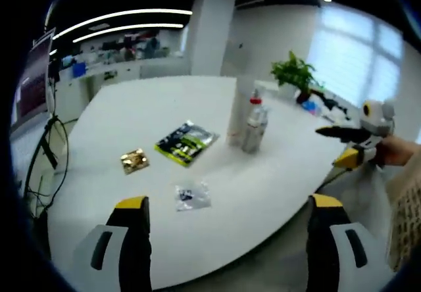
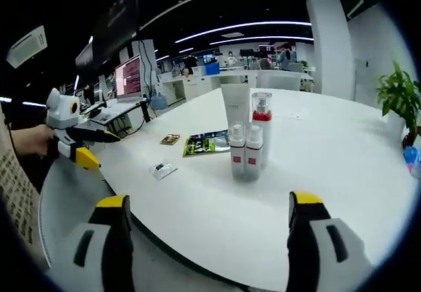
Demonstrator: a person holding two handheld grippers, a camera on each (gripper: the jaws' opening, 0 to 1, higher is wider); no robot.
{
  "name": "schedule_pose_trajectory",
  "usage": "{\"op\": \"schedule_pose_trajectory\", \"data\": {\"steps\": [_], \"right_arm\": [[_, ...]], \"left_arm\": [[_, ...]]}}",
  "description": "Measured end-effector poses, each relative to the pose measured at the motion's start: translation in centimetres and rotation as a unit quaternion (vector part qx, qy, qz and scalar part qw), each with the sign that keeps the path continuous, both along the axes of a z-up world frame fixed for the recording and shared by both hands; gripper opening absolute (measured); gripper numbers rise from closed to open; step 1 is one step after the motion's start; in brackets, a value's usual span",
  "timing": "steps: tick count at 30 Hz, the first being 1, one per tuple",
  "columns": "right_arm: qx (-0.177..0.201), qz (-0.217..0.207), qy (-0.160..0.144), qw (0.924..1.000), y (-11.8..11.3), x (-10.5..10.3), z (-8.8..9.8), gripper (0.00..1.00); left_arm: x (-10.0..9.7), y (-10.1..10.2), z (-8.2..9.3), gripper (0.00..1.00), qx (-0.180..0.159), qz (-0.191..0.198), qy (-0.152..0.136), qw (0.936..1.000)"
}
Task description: Arrange the skincare products in the storage area until every visible bottle or jar stands upright without overlapping.
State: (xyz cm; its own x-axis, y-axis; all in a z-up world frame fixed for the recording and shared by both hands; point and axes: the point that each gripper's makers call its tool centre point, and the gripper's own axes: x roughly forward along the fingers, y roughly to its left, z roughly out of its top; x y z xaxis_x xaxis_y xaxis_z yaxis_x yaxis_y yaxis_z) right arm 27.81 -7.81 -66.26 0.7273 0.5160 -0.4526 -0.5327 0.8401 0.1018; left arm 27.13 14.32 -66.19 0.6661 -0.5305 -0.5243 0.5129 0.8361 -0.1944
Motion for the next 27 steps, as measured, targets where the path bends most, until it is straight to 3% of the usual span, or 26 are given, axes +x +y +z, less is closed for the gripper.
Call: {"op": "schedule_pose_trajectory", "data": {"steps": [15, 27], "right_arm": [[-0.004, -0.004, 0.007, 1.0000, -0.1, -0.2, -0.3, 1.00], [-0.007, -0.009, 0.011, 0.9999, -0.3, -0.1, -0.6, 1.00]], "left_arm": [[0.3, 0.0, -0.4, 0.97, 0.013, -0.003, 0.005, 0.9999], [3.2, -0.4, -1.4, 0.97, 0.047, -0.029, 0.008, 0.9985]]}}
